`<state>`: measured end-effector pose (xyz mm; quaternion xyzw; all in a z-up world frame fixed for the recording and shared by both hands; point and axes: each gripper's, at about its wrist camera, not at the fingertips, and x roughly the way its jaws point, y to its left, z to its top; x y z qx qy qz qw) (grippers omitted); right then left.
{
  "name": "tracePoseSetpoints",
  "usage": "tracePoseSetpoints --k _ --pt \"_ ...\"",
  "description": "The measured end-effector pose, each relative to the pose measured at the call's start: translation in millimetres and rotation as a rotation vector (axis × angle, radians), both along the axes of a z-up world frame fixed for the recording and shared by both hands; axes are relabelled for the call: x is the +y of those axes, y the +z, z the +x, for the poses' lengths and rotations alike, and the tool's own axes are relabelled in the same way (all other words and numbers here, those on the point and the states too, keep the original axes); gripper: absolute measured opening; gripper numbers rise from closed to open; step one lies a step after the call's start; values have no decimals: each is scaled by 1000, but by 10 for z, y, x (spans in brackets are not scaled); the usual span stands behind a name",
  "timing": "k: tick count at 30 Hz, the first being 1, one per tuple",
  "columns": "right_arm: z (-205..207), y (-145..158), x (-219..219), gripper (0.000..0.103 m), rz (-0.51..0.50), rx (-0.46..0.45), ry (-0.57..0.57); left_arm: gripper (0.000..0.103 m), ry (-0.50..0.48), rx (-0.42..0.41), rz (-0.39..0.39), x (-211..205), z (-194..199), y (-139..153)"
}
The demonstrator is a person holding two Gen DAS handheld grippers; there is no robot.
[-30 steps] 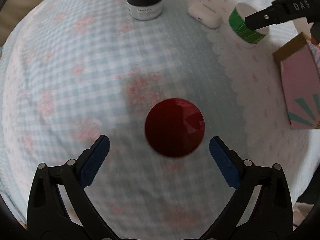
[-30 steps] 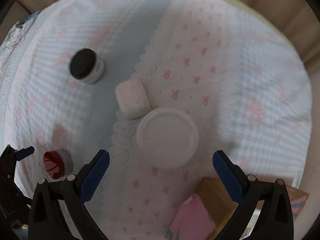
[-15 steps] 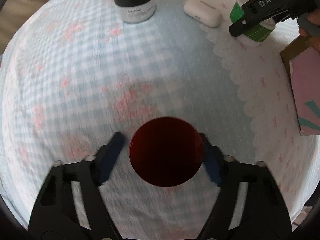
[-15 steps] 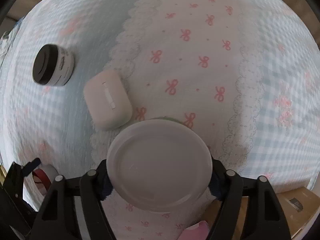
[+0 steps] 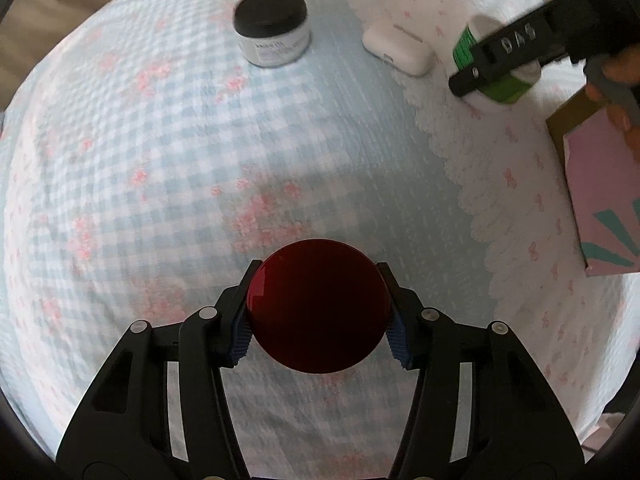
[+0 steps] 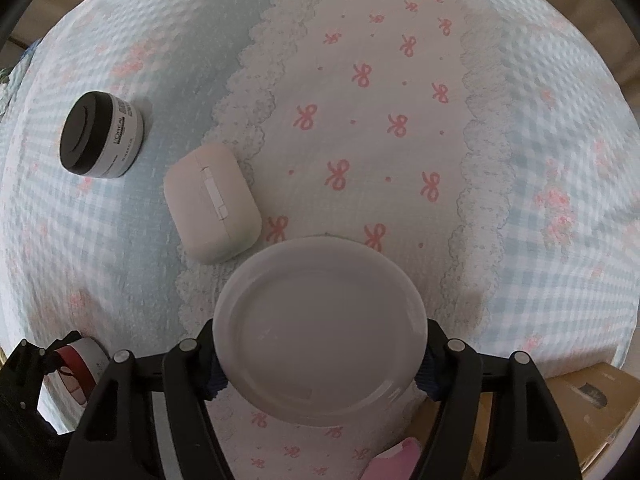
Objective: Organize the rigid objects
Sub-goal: 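Lift both jars and carry them toward the cardboard box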
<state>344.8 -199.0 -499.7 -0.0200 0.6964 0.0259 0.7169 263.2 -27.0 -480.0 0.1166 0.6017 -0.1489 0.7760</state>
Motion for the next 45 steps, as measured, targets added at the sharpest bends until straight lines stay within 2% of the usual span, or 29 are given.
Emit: tracePoseSetpoints --k 9,14,21,30,38,45 --pt "-359 342 66 67 29 -54 -46 51 39 -86 -61 233 -9 476" --pt "-583 761 145 67 51 -105 -63 51 38 -132 -91 338 -171 938" --pt "-1038 1578 275 67 95 -159 -118 51 -7 -135 -105 336 -296 1464" --pt "-1482 2222 205 67 126 -218 -219 51 -56 -195 -129 335 -411 2083" --pt "-1998 2515 -274 67 126 -264 -291 51 -40 -220 -147 -90 -653 2499" --pt "-2452 2607 -1114 67 138 -268 -368 51 -48 -191 -192 -944 -890 2624"
